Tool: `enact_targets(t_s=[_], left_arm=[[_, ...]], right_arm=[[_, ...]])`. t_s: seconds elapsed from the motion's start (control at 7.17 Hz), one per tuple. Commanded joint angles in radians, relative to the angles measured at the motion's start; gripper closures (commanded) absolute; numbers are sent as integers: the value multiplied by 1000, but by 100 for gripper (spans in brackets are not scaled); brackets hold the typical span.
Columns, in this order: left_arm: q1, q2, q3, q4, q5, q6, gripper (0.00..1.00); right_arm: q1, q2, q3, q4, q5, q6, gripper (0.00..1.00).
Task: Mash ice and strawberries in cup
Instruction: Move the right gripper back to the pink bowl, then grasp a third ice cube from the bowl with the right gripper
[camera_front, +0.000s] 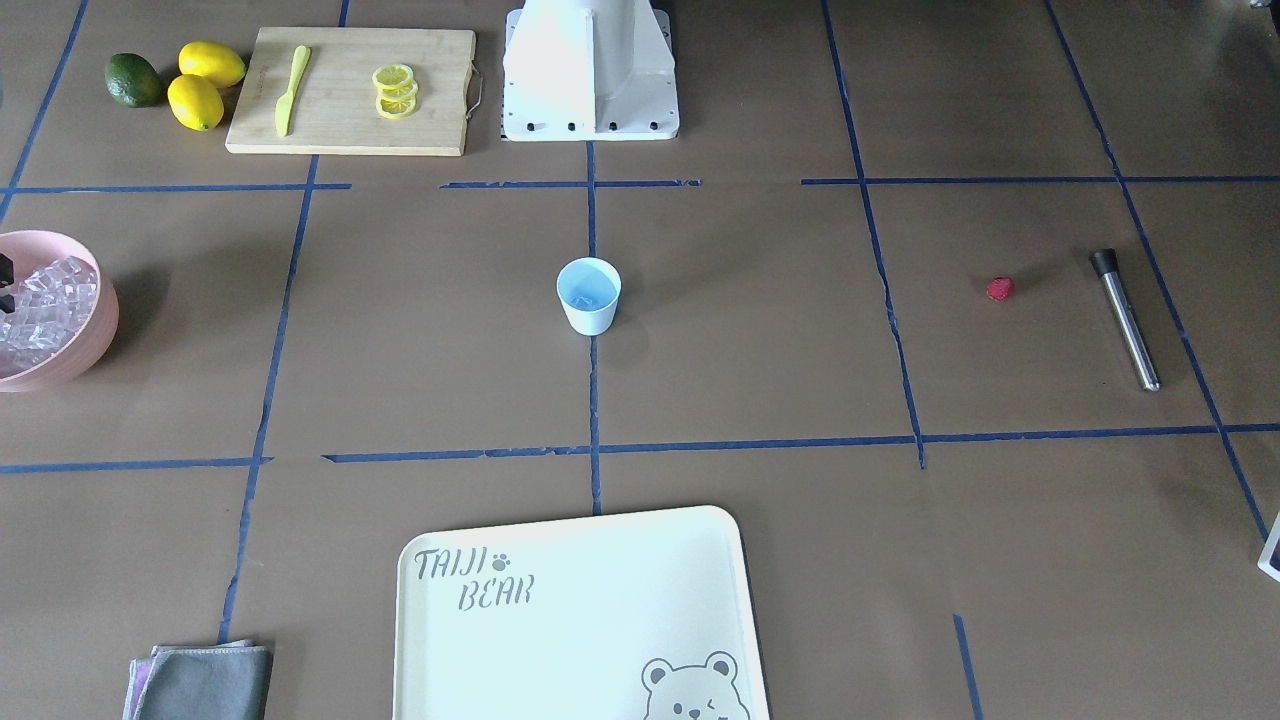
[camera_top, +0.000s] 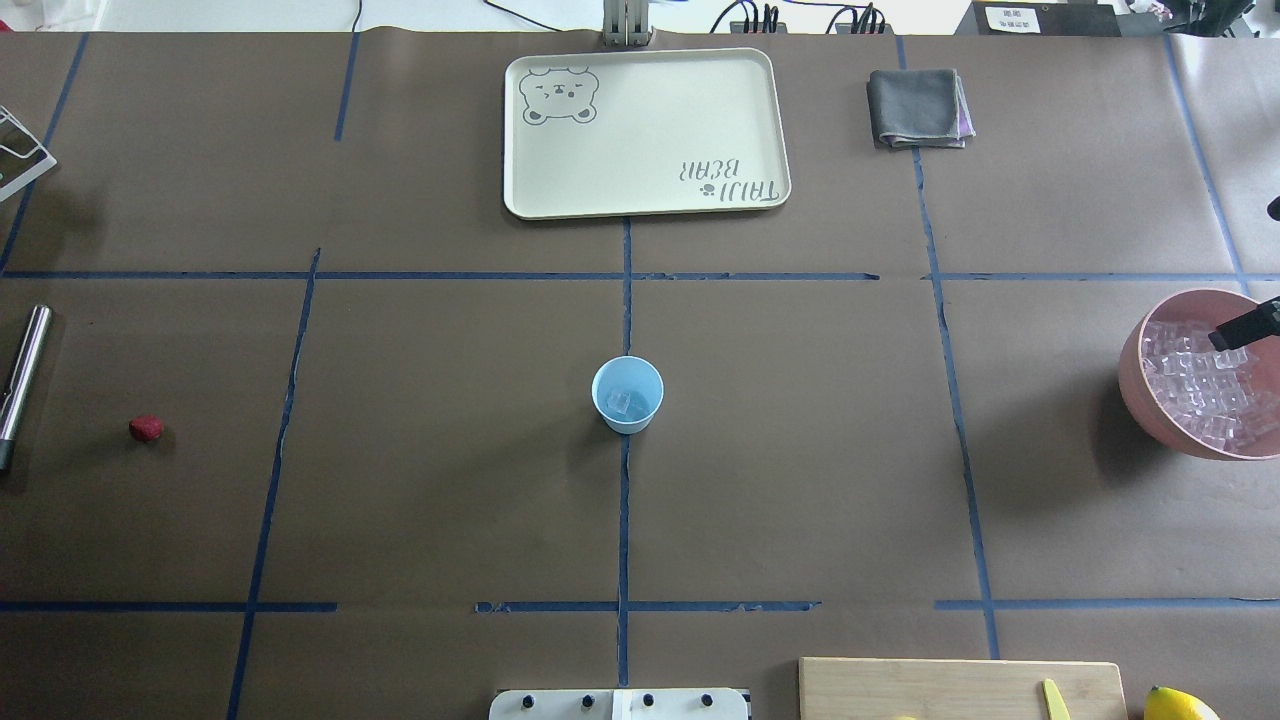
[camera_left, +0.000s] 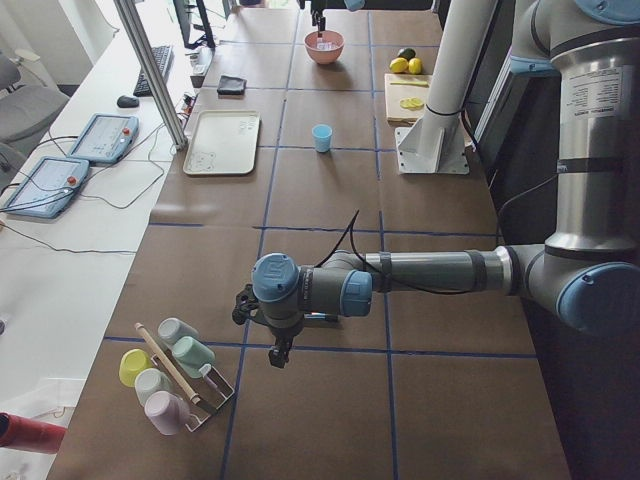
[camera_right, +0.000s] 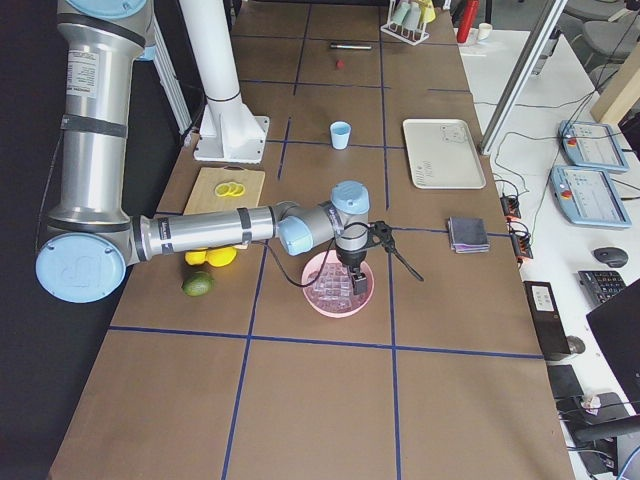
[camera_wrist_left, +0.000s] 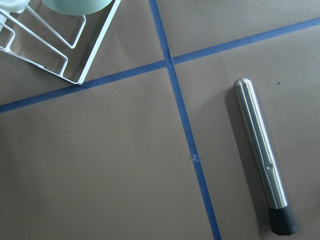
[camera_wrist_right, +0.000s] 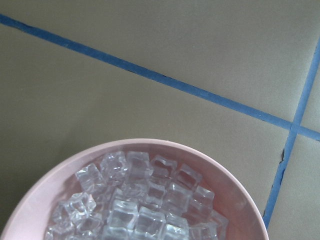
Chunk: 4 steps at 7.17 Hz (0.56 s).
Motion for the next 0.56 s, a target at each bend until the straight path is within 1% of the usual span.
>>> enact_targets(t_s=[0.0, 0.42], left_arm=[[0, 0, -2, -1, -2, 0, 0], [0, 0, -3, -1, -2, 0, 0]], right_arm=[[-15, -8, -44, 83, -11, 59, 2], [-59, -13, -43, 80, -15, 61, 6]])
